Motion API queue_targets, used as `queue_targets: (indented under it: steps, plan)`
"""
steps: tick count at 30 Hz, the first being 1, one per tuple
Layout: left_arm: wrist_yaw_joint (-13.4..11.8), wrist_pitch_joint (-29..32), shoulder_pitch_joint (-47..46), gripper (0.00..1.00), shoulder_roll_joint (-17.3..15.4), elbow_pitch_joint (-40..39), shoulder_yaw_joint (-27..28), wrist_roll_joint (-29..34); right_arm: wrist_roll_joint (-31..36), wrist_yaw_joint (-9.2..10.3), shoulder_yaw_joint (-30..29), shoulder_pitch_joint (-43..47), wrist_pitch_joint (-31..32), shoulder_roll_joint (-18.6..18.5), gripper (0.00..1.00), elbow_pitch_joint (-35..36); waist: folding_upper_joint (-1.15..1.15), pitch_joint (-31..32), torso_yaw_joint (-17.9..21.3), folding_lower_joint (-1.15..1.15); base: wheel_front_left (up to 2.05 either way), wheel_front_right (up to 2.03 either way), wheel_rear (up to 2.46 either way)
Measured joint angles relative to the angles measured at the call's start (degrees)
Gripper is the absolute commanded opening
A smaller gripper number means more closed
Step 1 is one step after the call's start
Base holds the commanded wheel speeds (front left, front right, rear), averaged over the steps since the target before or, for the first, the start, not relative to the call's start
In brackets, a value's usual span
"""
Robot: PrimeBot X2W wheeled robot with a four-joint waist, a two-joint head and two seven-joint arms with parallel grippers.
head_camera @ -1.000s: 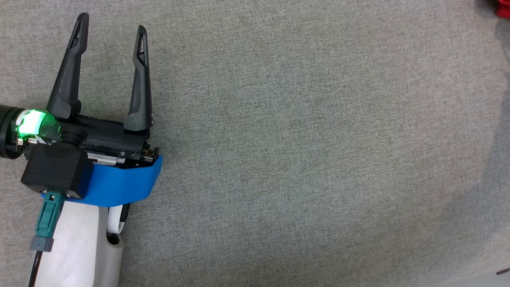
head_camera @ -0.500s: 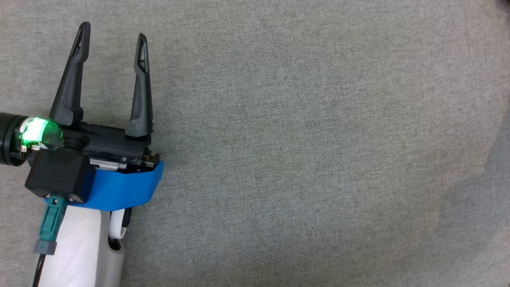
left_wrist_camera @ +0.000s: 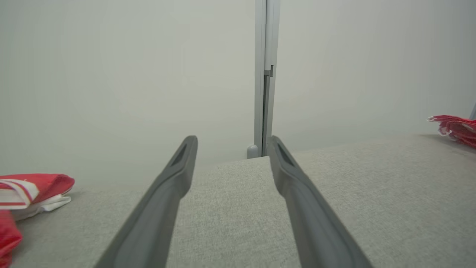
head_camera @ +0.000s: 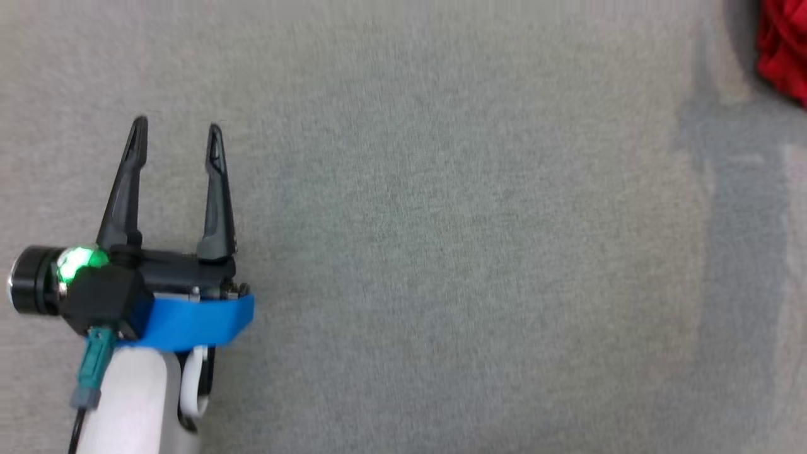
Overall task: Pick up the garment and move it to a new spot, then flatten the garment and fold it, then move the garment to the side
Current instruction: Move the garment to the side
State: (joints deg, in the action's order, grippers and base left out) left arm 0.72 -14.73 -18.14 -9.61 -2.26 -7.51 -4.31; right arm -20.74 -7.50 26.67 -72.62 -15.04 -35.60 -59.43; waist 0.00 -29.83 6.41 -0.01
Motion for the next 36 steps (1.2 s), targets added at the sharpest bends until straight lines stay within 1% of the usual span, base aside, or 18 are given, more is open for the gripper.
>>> queue_targets:
  steps: [5,8,12,14,15,19,20,21,22,24,25,28,36]
  plan:
    - [-0.7,-0.3,4.5,1.0,0.4,2.4,1.5,-1.6,2.0,0.0,-4.6,11.8,0.0,5.1,1.0,10.3,-0.01,5.9,-0.5,-0.01,0.0,0.0,0.0]
    - [-0.8,-0.3,7.0,1.0,0.8,2.8,2.2,-2.2,3.5,0.0,-6.4,18.4,0.0,8.1,1.0,15.5,-0.01,9.2,-0.7,0.0,0.0,0.0,0.0]
    - [-0.9,-0.3,9.7,1.0,1.5,3.6,3.0,-2.8,4.0,0.0,-8.3,26.0,0.0,11.9,1.0,21.4,-0.01,13.0,-1.1,-0.01,0.0,0.0,0.0]
    - [-0.9,-0.3,10.9,1.0,1.8,4.0,3.4,-3.0,3.7,0.0,-10.0,29.5,0.0,13.8,1.0,23.9,-0.01,14.6,-1.2,-0.01,0.0,0.0,0.0]
    - [-0.7,-0.3,11.7,1.0,2.2,4.8,3.5,-3.3,3.4,0.0,-11.5,33.1,0.0,15.3,1.0,25.9,-0.01,16.2,-1.6,0.01,0.0,0.0,0.0]
    - [-0.3,-0.3,13.3,1.0,2.8,6.1,3.9,-3.4,3.4,0.01,-14.6,40.3,0.0,17.1,1.0,29.7,-0.02,18.9,-2.5,0.0,0.0,0.0,0.0]
    - [-0.3,-0.3,13.3,1.0,2.8,6.1,3.9,-3.4,3.4,0.01,-14.6,40.3,0.0,17.1,1.0,29.7,-0.02,18.9,-2.5,0.0,0.0,0.0,0.0]
    - [-0.2,-0.3,14.0,1.0,3.2,6.6,4.2,-3.4,3.6,0.01,-16.0,43.8,0.0,17.9,1.0,31.4,-0.01,20.0,-2.8,0.01,0.0,0.0,0.0]
    - [-0.2,-0.3,14.5,1.0,3.3,6.9,4.4,-3.5,3.7,0.01,-16.5,45.5,0.0,18.2,1.0,32.3,-0.01,20.6,-2.9,0.0,0.0,0.0,0.0]
    - [-0.1,-0.3,15.0,1.0,3.3,7.2,4.7,-3.6,4.0,0.01,-17.0,47.0,0.0,18.6,1.0,33.2,-0.02,21.0,-3.0,0.01,0.0,0.0,0.0]
    - [0.1,-0.3,15.8,1.0,3.6,7.8,4.9,-3.7,4.2,0.01,-18.3,49.9,0.0,19.3,1.0,35.1,-0.02,22.0,-3.1,0.0,0.0,0.0,0.0]
    - [0.3,-0.3,16.4,1.0,4.1,8.7,5.0,-3.7,4.8,0.02,-20.5,53.8,0.0,20.4,1.0,37.9,-0.01,23.1,-3.2,0.0,0.0,0.0,0.0]
    - [1.0,-0.3,17.5,1.0,4.6,10.4,5.7,-3.3,7.1,0.01,-25.1,63.3,0.0,24.7,1.0,45.1,-0.01,25.1,-4.4,0.01,0.0,0.0,0.0]
